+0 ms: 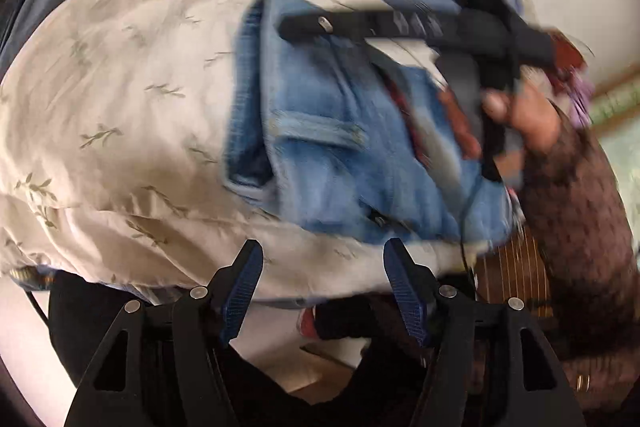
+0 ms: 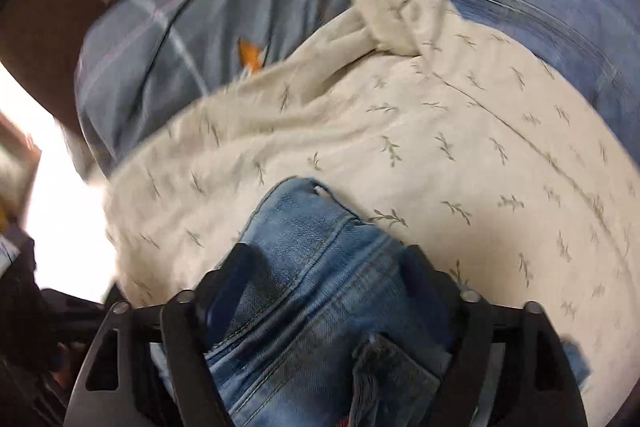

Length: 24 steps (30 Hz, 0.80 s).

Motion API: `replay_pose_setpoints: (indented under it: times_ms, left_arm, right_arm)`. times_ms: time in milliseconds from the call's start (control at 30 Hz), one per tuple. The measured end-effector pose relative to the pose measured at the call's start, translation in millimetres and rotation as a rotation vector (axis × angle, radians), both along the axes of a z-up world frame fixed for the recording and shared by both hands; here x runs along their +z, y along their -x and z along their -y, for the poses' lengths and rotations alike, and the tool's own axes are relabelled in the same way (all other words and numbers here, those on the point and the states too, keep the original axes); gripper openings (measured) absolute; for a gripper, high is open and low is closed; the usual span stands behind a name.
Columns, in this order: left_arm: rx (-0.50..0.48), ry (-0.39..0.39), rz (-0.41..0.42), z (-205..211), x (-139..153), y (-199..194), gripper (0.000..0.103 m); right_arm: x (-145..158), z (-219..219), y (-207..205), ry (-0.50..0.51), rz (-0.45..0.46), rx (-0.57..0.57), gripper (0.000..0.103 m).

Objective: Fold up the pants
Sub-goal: 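Hold the jeans edge with the left gripper while the right gripper grasps and folds the leg over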

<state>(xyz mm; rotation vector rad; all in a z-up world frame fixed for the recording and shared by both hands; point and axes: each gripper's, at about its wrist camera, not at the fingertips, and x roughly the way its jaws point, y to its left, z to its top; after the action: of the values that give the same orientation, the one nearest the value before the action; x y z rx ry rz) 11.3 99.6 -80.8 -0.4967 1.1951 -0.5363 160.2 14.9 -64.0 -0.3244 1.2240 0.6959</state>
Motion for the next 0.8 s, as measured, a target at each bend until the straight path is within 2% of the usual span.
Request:
replay_pose_setpoints:
  times_ms: [67,133,200,233,267,300,367,400,467,533,633,733,767,800]
  left_arm:
    - [0.044,0.021,0.006,-2.3,-0.4,-5.3,0.06]
    - [0.055,0.024,0.034,-1.7,4.9,-5.0,0.041]
    - [0.049,-0.007,0.079,1.9,10.6,-2.7,0.035]
    - [0.046,-0.043,0.114,5.2,13.9,-2.2,0.028]
    - [0.046,-0.085,0.153,7.8,18.7,-1.5,0.019]
    - [0.05,-0.14,0.2,10.0,25.8,-2.1,0.009]
    - [0.045,-0.158,0.267,9.3,39.5,-5.0,0.008]
    - [0.051,-0.152,0.298,7.1,49.1,-7.5,0.008]
    - [0.047,-0.181,0.348,7.7,61.0,-8.7,0.008]
    - [0.017,-0.246,0.378,12.2,60.2,-7.3,0.009]
    - [-0.022,-0.331,0.345,16.4,44.6,-0.3,0.009]
    - [-0.031,-0.36,0.295,18.7,29.6,9.9,0.01]
    - [-0.028,-0.354,0.28,18.2,28.4,10.5,0.01]
    - [-0.026,-0.343,0.273,17.6,28.6,10.5,0.011]
  right_arm:
    - [-6.4,-9.3,5.6,0.069,0.045,0.044,0.082]
    - [-7.6,-11.4,9.2,0.082,0.069,0.048,0.082]
    - [-7.4,-6.7,9.6,0.06,0.066,0.029,0.076]
    - [-8.0,-2.4,8.8,0.05,0.063,0.015,0.07]
    - [-8.6,-1.3,7.7,0.06,0.075,0.004,0.051]
    - [-8.8,0.8,6.5,0.084,0.089,-0.01,0.036]
    - [0.0,7.4,6.0,0.082,0.113,-0.023,0.025]
    - [3.6,8.0,4.6,0.079,0.127,-0.027,0.023]
    - [21.8,15.4,4.0,0.033,0.175,-0.074,0.023]
    - [32.7,24.5,0.4,-0.05,0.175,-0.134,0.023]
    - [18.8,25.8,-0.2,-0.09,0.142,-0.163,0.024]
    - [-7.8,16.2,2.3,-0.059,0.101,-0.154,0.037]
    - [-7.0,15.5,5.8,-0.064,0.114,-0.155,0.044]
    - [-3.7,15.0,7.2,-0.079,0.118,-0.156,0.045]
